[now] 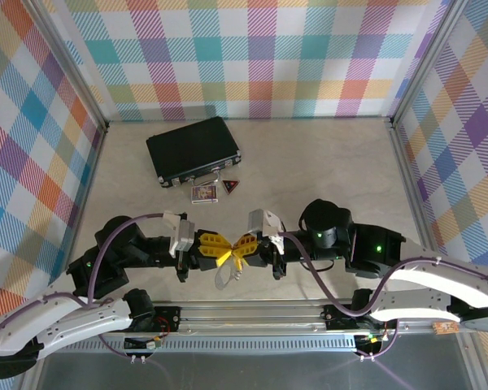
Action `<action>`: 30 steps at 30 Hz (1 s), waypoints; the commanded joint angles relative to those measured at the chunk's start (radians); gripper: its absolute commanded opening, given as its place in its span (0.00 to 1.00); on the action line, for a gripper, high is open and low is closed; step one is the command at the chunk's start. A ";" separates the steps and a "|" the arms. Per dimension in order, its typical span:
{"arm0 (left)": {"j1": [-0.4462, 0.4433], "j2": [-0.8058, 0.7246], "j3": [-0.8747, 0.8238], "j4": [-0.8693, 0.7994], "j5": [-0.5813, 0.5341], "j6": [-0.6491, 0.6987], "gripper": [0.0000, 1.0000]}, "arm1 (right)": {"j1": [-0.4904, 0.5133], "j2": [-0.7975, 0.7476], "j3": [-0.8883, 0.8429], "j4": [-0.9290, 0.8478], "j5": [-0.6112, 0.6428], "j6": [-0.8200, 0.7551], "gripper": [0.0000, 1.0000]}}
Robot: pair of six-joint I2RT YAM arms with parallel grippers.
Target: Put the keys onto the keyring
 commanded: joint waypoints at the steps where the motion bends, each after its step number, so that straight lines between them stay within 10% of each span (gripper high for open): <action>1: 0.004 0.037 0.101 -0.263 0.039 0.116 0.18 | 0.005 0.036 0.126 -0.172 0.040 -0.075 0.00; 15: 0.005 0.113 0.229 -0.493 -0.049 0.293 0.14 | 0.005 0.177 0.257 -0.328 -0.070 -0.132 0.00; 30: 0.005 0.088 0.194 -0.389 -0.049 0.232 0.00 | 0.008 0.197 0.238 -0.292 -0.144 -0.129 0.00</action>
